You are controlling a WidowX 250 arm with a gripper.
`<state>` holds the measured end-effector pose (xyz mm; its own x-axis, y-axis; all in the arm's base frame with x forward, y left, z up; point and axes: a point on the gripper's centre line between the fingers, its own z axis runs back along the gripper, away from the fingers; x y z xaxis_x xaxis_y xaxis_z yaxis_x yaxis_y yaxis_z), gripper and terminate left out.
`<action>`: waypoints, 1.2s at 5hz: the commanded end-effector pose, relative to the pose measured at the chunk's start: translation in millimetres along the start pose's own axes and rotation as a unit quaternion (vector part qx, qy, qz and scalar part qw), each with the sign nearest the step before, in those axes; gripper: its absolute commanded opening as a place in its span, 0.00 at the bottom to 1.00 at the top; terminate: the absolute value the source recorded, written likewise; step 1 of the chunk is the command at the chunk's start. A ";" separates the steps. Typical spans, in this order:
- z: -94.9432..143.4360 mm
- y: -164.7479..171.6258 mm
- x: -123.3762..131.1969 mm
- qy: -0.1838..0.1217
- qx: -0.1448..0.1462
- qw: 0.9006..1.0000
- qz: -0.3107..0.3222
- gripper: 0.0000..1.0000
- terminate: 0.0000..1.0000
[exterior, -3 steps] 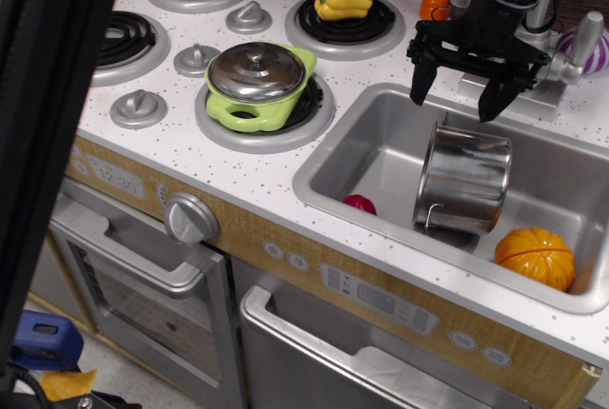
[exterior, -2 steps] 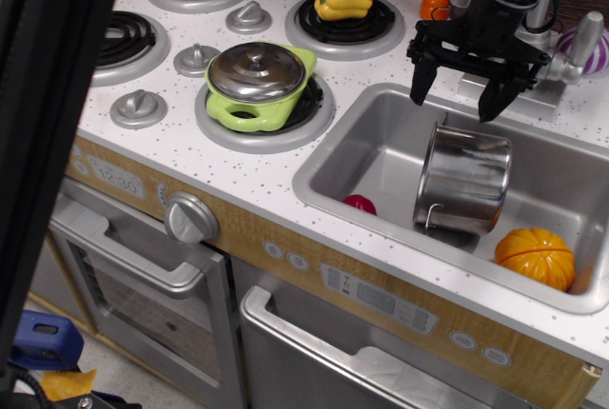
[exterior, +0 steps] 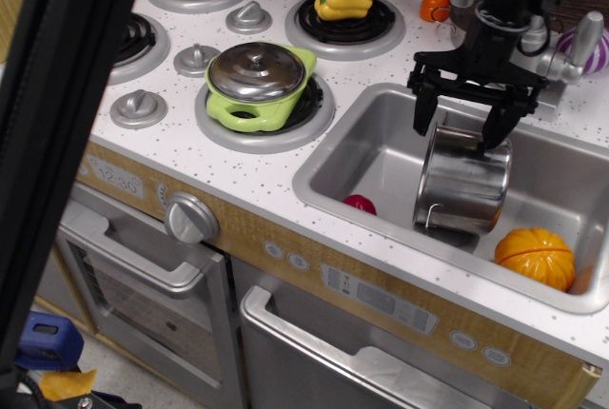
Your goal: Flip pot upright in sink
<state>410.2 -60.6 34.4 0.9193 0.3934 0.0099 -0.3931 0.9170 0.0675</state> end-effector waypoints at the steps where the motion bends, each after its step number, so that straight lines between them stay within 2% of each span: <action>1: 27.5 3.0 12.9 -0.017 -0.082 0.996 0.006 1.00 0.00; 2: 11.0 10.1 13.4 0.019 -0.197 0.980 0.014 1.00 0.00; 3: -3.7 10.9 13.2 0.011 -0.249 0.968 0.022 1.00 0.00; 4: -10.6 10.7 12.7 0.012 -0.281 0.959 0.018 1.00 0.00; 6: -19.5 5.6 11.0 0.037 -0.341 0.939 0.018 1.00 0.00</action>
<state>408.4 -57.7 -4.9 0.8923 0.4299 -0.1375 -0.4243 0.6949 -0.5805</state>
